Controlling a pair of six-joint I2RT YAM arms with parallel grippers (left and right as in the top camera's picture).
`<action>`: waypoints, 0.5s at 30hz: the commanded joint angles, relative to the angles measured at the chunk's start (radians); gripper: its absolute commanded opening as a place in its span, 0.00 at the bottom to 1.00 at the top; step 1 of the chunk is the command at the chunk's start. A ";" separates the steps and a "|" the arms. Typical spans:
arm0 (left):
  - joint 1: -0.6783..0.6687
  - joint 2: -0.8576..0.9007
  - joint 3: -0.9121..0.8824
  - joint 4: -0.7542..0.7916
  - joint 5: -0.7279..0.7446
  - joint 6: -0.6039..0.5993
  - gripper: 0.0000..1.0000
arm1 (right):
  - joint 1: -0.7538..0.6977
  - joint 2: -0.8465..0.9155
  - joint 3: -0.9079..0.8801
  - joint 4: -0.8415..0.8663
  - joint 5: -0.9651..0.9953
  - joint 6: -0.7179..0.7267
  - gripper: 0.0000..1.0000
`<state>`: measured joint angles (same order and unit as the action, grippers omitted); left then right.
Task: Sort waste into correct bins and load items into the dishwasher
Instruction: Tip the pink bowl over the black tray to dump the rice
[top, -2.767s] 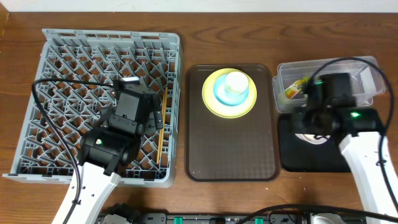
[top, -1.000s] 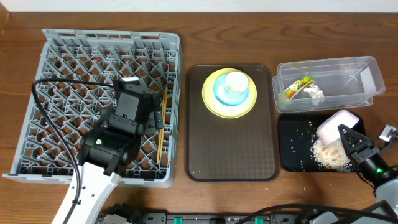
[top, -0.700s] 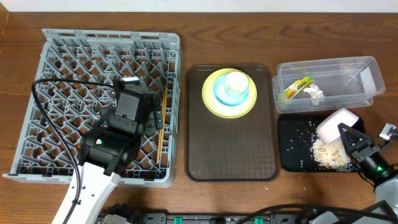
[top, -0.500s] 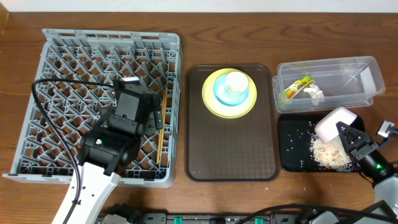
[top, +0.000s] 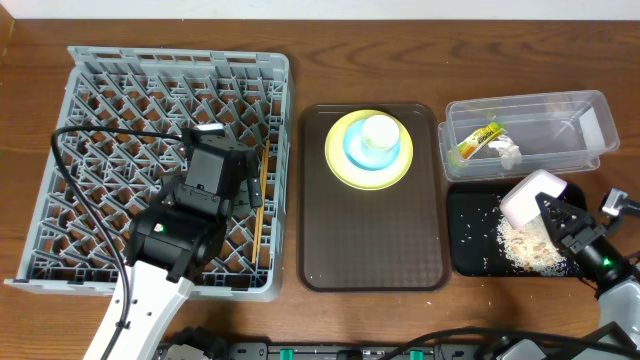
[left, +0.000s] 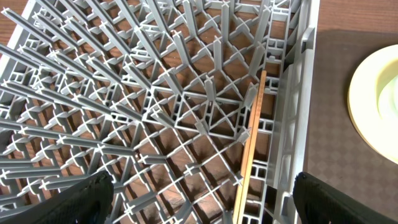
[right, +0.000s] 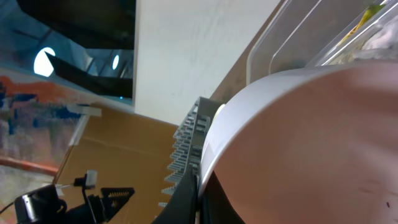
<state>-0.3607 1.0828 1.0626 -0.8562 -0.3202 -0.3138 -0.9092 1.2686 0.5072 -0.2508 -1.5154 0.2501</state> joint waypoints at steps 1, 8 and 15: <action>0.004 0.001 0.022 0.000 -0.013 -0.002 0.93 | 0.012 -0.004 -0.001 0.011 0.027 0.008 0.01; 0.004 0.001 0.022 0.000 -0.013 -0.002 0.93 | 0.013 -0.004 -0.001 -0.028 -0.008 0.014 0.01; 0.004 0.001 0.022 0.000 -0.013 -0.002 0.93 | 0.013 -0.004 -0.001 -0.021 0.054 0.012 0.01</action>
<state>-0.3607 1.0828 1.0626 -0.8558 -0.3202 -0.3138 -0.9062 1.2686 0.5072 -0.2749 -1.4727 0.2592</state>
